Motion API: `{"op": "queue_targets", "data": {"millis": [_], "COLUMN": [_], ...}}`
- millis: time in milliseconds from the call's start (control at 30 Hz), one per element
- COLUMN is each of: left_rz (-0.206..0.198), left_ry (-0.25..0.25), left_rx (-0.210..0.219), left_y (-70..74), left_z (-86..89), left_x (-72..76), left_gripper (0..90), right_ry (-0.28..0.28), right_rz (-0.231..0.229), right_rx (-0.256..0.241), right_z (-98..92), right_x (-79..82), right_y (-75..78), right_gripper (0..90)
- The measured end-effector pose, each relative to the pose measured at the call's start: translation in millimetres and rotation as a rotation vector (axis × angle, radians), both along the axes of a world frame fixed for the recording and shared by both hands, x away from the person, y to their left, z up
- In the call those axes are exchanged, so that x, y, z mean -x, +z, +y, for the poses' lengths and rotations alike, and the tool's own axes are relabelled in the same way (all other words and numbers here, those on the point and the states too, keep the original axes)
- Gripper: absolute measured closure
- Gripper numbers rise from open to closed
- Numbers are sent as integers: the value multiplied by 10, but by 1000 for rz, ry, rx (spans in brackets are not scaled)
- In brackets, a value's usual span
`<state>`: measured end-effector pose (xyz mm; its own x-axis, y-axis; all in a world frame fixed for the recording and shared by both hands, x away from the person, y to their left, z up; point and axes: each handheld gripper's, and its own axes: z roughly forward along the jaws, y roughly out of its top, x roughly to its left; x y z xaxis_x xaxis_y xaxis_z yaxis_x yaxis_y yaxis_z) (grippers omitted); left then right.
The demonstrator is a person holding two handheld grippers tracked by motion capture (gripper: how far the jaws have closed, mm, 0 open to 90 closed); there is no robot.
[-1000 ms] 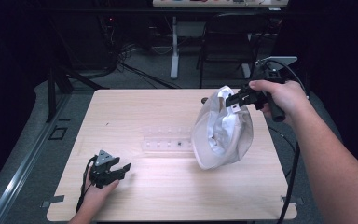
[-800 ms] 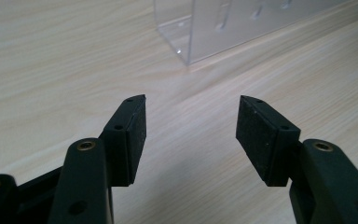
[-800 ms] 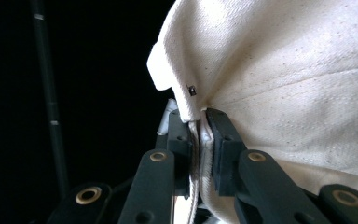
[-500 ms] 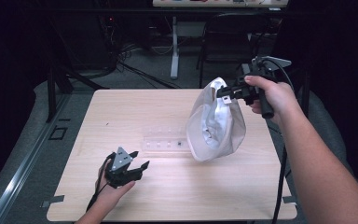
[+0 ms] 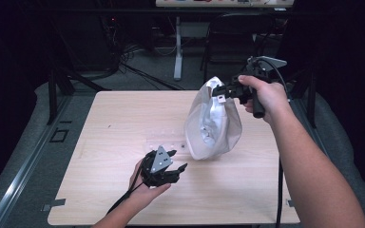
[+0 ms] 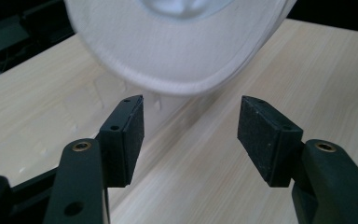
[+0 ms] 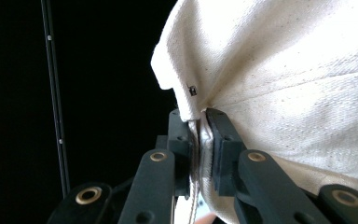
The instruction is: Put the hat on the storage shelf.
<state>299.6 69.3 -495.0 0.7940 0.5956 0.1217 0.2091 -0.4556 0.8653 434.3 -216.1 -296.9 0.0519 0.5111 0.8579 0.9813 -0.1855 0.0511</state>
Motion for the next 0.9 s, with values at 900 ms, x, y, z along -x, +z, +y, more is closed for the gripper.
{"op": "queue_targets", "data": {"millis": [900], "left_rz": [-127], "left_ry": [60], "left_rx": [-147], "left_y": [125], "left_z": [-407], "left_x": [-78], "left_gripper": [761], "right_ry": [-11], "right_rz": [-9], "right_rx": [17], "right_z": [219], "right_x": [-73], "right_y": [-41], "right_gripper": [811]}}
